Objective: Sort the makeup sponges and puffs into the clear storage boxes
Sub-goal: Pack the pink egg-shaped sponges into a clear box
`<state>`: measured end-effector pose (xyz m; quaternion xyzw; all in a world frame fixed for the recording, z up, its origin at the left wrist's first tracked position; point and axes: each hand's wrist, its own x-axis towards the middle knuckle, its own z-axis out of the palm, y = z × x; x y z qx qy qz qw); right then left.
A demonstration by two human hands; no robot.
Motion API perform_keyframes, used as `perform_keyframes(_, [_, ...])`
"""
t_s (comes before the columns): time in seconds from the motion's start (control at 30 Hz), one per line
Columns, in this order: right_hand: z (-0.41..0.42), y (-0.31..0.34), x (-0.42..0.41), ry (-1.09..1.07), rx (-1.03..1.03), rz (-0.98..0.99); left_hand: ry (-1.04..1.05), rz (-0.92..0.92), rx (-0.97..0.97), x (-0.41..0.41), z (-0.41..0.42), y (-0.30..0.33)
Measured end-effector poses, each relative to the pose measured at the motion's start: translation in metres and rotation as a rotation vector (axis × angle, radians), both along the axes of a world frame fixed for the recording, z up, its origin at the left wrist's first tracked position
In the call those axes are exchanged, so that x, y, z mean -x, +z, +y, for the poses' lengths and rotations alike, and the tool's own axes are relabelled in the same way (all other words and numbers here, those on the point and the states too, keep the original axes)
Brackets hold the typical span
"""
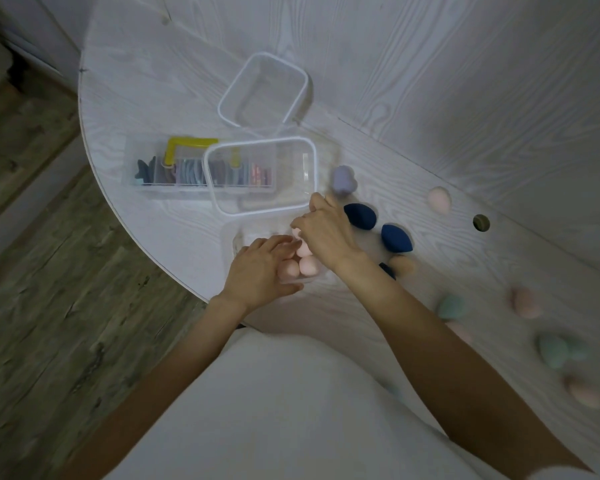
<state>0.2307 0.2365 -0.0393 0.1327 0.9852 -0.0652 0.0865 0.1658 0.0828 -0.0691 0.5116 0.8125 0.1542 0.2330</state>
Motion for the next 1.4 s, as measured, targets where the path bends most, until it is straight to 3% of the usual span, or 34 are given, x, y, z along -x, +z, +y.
perform_keyframes(0.13, [0.017, 0.002, -0.042, -0.17, 0.27, 0.357, -0.025, -0.02, -0.03, 0.0, 0.002, 0.003])
perform_keyframes(0.23, [0.046, 0.007, -0.088, -0.5, 0.247, 0.583, -0.015, -0.034, -0.047, 0.0, 0.001, 0.002])
perform_keyframes(0.43, [0.115, -0.015, -0.127, -0.844, 0.138, 0.384, 0.015, -0.055, -0.036, -0.002, 0.008, 0.01])
perform_keyframes(0.57, [0.141, -0.033, -0.123, -0.948, 0.27, 0.171, -0.013, -0.047, -0.022, -0.002, 0.015, 0.009])
perform_keyframes(0.67, [0.136, -0.035, -0.124, -0.964, 0.344, 0.31, -0.02, -0.027, -0.034, 0.0, 0.017, 0.01])
perform_keyframes(0.77, [0.111, -0.013, -0.127, -0.925, 0.344, 0.524, -0.016, 0.028, -0.044, 0.0, 0.016, 0.008])
perform_keyframes(0.87, [0.071, 0.017, -0.116, -0.756, 0.449, 0.605, -0.012, 0.054, -0.034, -0.002, 0.015, 0.007])
perform_keyframes(1.07, [0.0, 0.039, -0.05, -0.376, 0.593, 0.402, 0.047, -0.014, -0.064, -0.006, 0.011, 0.001])
perform_keyframes(1.3, [-0.004, -0.001, -0.012, 0.168, 0.124, 0.466, 0.148, -0.095, -0.143, -0.015, 0.005, 0.009])
perform_keyframes(1.4, [0.0, -0.016, -0.012, 0.226, 0.026, 0.356, 0.168, -0.12, -0.134, -0.014, 0.003, 0.009])
